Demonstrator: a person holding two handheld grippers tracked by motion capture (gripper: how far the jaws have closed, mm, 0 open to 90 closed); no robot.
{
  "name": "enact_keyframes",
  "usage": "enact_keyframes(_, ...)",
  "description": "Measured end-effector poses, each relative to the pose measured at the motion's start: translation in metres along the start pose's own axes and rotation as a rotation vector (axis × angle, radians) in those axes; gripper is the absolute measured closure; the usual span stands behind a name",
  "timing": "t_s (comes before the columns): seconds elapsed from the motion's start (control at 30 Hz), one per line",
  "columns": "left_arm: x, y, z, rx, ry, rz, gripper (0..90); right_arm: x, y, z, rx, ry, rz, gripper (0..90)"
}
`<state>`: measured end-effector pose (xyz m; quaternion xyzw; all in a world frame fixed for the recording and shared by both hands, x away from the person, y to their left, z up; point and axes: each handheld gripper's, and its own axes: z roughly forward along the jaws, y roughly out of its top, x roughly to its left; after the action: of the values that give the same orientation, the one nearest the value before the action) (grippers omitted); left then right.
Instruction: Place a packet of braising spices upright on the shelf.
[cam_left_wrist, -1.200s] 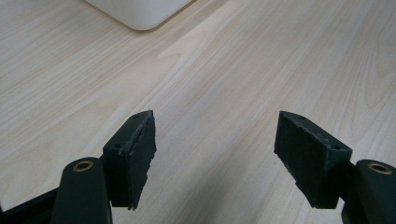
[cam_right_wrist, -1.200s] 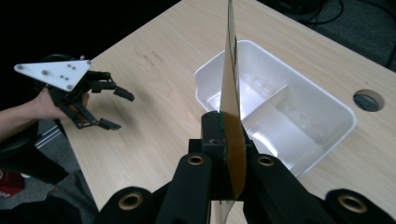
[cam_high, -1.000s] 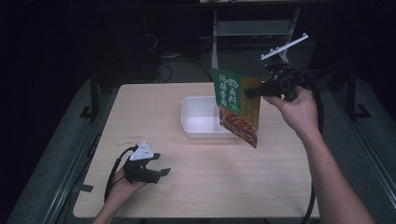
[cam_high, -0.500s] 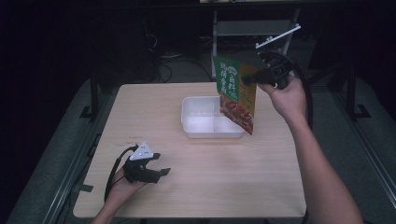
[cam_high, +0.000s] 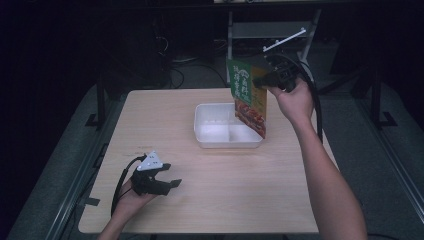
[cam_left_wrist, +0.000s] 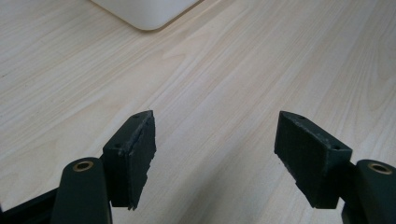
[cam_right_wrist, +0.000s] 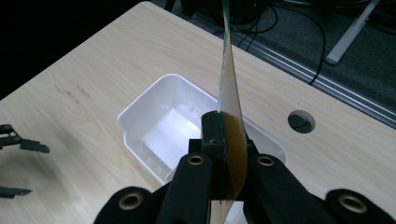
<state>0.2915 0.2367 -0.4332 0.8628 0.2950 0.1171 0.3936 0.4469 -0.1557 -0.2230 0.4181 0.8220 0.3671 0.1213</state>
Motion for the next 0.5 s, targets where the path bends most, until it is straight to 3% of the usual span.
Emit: enact_keyframes(0.5,0.000,0.000,-0.001,-0.008,0.001,0.002,29.1,-0.004,-0.001,0.033,-0.008,-0.027,-0.020,89.9)
